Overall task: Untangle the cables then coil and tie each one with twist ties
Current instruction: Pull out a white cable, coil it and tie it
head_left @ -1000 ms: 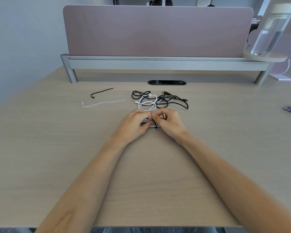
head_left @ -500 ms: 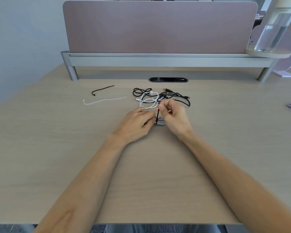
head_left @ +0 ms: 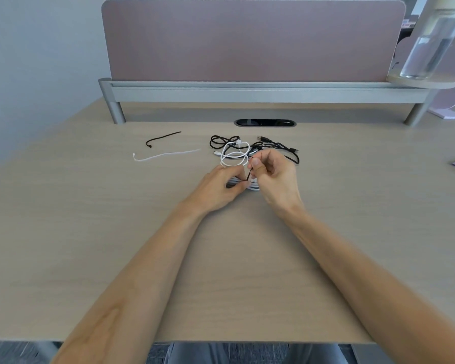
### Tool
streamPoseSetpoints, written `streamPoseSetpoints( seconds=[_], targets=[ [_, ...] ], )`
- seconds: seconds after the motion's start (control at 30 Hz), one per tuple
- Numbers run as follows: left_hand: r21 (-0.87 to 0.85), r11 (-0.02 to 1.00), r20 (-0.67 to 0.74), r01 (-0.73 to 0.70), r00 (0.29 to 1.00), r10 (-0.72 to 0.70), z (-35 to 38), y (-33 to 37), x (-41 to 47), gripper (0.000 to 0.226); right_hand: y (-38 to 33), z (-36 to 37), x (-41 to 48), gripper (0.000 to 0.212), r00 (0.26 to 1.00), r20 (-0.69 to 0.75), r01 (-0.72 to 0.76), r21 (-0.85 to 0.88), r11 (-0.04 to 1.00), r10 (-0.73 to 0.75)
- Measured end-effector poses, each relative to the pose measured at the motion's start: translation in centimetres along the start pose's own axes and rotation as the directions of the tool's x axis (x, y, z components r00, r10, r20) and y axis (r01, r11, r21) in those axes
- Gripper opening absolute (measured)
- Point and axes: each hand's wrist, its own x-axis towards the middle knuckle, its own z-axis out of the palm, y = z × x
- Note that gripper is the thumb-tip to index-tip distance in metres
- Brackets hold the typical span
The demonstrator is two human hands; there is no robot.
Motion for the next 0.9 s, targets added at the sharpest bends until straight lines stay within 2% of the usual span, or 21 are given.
streamPoseSetpoints(
  seconds=[0.2, 0.27, 0.37, 0.43, 0.53, 0.63, 0.8, 0.9],
  targets=[
    [0.097, 0.995, -0.03, -0.019, 0.999, 0.022, 0.2, -0.4, -0.1, 0.015, 0.1, -0.6, 0.3, 0.015, 1.0, 0.017, -0.008, 0.04, 0.999, 0.008],
    [0.01, 1.0, 0.024, -0.002, 1.0, 0.002, -0.2, -0.8, -0.5, 0.016, 0.3, -1.2, 0.3, 0.012, 0.999, 0.037, -0.013, 0.073, 0.997, 0.01],
    [-0.095, 0.99, 0.093, 0.103, 0.991, -0.095, -1.0, -1.6, -1.4, 0.038, 1.1, -1.8, 0.5, 0.015, 1.0, 0.006, -0.028, 0.091, 0.995, 0.027],
    [-0.158, 0.969, 0.078, 0.19, 0.981, -0.18, -1.2, -1.9, -1.7, 0.04, 2.0, -1.9, 0.9, 0.019, 0.998, -0.043, -0.043, 0.024, 0.999, 0.044],
    [-0.205, 0.948, 0.042, 0.244, 0.97, -0.241, -1.3, -1.9, -1.7, 0.026, 3.4, -1.8, 2.0, 0.024, 0.993, -0.075, -0.099, -0.142, 0.985, 0.089],
    [-0.224, 0.936, 0.003, 0.271, 0.961, -0.277, -1.6, -1.7, -1.7, 0.012, 4.5, -1.3, 3.4, 0.028, 0.995, -0.04, -0.103, -0.311, 0.945, 0.096],
    [-0.354, 0.895, -0.12, 0.273, 0.935, -0.333, -2.0, -1.4, -1.5, 0.005, 5.9, 0.3, 6.0, 0.031, 0.998, 0.026, 0.059, -0.582, 0.811, -0.054],
    [-0.355, 0.89, -0.227, 0.285, 0.898, -0.378, -2.2, -1.7, -1.1, 0.003, 7.0, 1.4, 7.4, 0.035, 0.986, 0.118, 0.169, -0.697, 0.697, -0.122]
  ],
)
